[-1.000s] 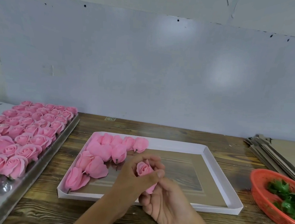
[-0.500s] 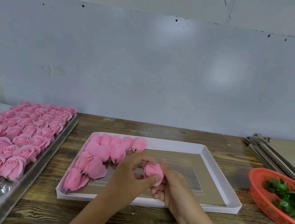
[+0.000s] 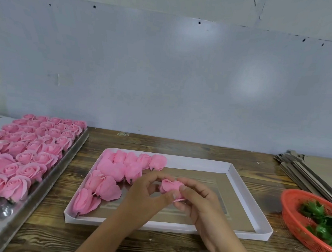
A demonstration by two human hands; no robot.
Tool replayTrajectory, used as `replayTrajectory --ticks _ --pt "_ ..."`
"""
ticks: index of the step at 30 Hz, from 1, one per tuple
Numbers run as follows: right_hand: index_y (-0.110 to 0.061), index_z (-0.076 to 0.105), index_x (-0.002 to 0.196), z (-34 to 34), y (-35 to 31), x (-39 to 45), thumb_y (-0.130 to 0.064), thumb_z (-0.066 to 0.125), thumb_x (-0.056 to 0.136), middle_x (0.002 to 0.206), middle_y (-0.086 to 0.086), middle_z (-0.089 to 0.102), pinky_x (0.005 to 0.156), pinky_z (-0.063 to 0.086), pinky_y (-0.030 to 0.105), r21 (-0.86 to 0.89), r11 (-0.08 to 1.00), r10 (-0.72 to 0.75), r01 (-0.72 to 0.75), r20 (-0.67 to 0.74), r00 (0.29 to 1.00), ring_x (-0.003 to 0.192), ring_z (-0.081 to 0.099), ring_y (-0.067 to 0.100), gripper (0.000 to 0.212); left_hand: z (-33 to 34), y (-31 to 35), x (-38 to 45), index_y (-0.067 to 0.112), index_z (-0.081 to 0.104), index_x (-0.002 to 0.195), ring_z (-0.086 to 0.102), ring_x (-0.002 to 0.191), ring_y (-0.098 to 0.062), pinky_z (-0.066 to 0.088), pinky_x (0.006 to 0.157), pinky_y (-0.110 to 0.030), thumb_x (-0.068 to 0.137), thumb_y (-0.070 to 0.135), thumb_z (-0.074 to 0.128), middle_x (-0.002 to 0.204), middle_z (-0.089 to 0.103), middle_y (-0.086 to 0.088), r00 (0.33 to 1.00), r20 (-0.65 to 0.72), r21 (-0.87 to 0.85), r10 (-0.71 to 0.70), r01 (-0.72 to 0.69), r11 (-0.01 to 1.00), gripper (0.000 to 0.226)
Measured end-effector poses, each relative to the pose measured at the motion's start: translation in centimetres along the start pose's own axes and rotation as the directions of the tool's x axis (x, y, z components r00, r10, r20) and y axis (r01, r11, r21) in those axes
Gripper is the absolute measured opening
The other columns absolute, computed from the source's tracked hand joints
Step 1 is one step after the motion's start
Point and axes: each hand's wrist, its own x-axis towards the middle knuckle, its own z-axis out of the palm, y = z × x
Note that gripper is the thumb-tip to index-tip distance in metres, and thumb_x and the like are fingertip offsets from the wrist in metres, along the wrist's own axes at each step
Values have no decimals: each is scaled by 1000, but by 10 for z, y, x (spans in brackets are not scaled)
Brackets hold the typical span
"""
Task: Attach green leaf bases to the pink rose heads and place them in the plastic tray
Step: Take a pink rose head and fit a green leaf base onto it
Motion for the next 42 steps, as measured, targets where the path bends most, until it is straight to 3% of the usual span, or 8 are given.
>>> replayTrajectory --ticks 4,8,13,21,28,33,38,42 --pt "-6 73 105 -3 3 1 -4 59 92 106 24 72 74 59 30 -41 999 -1 2 8 1000 91 71 28 19 5 -2 -5 56 60 113 67 103 -2 57 77 -16 69 34 88 117 63 27 997 57 150 50 -58 987 56" --pt "-9 73 105 -3 5 2 -3 60 91 108 26 70 76 59 36 -45 999 14 -15 -19 1000 90 68 28 21 7 -5 -4 60 59 112 61 110 4 53 84 -12 82 23 81 117 62 30 991 -11 248 135 -128 960 53" --pt "-20 74 112 -2 0 -1 -7 66 86 114 7 72 68 56 27 -73 997 20 -15 79 997 94 69 18 30 4 0 -1 58 64 110 66 106 0 50 86 -11 91 13 70 112 70 23 995 -7 124 96 -94 988 49" --pt "-22 78 96 0 2 -1 -2 73 81 97 4 77 69 56 21 -150 985 -89 85 -25 996 81 73 17 26 5 2 -1 50 63 123 63 118 -6 51 98 -21 93 30 62 124 67 20 986 117 79 121 -131 988 37" --pt "-13 78 96 -5 2 2 -21 82 59 98 7 73 62 55 21 -59 998 -30 28 -31 999 76 68 16 38 2 5 0 58 67 110 69 106 -4 53 85 -14 85 43 68 113 72 22 994 32 63 106 -108 992 29" --pt "-13 70 109 -9 -9 0 -20 66 89 99 7 73 60 55 26 -192 981 15 -30 -80 997 75 64 15 22 -1 2 2 52 75 101 72 100 -10 58 84 -24 91 11 73 108 76 13 1000 -12 -40 20 -20 999 42" --pt "-13 68 109 -52 -42 -2 -9 61 95 94 7 69 65 56 30 -585 811 -274 -5 -388 880 72 64 16 16 0 -1 4 43 80 96 73 100 -11 59 80 -24 88 4 73 108 77 9 998 -42 -111 -39 34 993 40" --pt "-19 69 107 -135 -76 -20 -17 60 92 94 1 68 71 51 37 -863 413 -467 -291 -475 746 82 64 21 18 0 -3 4 35 78 100 73 100 -13 60 82 -28 88 4 74 109 77 7 997 -50 -115 -53 47 992 34"
